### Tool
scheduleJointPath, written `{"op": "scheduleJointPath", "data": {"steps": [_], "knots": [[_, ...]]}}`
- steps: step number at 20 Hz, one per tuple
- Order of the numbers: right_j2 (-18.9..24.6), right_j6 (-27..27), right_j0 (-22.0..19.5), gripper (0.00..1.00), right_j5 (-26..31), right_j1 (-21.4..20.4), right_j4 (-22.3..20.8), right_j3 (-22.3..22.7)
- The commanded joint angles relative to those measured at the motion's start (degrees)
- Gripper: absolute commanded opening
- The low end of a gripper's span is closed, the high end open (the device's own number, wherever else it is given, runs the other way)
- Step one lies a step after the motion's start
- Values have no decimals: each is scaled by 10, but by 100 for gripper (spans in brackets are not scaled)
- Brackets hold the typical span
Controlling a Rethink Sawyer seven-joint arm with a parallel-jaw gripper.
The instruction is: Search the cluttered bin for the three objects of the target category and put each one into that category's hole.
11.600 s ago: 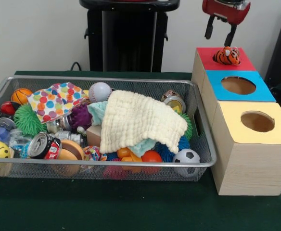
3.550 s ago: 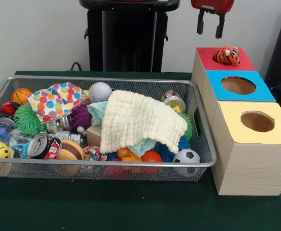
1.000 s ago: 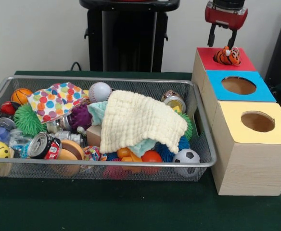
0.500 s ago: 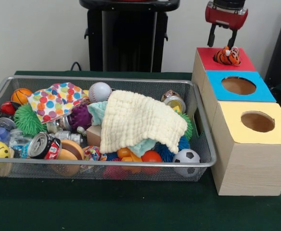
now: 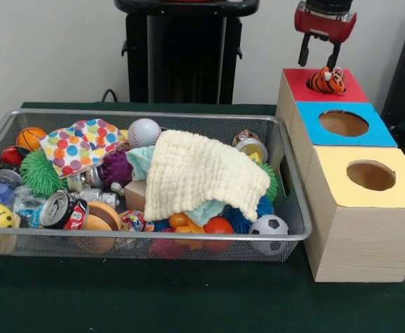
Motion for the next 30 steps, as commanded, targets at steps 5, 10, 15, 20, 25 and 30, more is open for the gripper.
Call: {"op": "scheduleJointPath", "data": {"steps": [5, 10, 15, 20, 25, 30], "knots": [[4, 51, -46, 100, 55, 19, 3, -118], [4, 54, -47, 100, 99, 3, 4, -136], [-1, 61, -45, 100, 161, -21, 1, -155], [3, 68, -49, 100, 200, -36, 6, -169], [6, 74, -50, 100, 216, -36, 7, -181], [11, 75, -51, 100, 195, -24, 9, -178]]}}
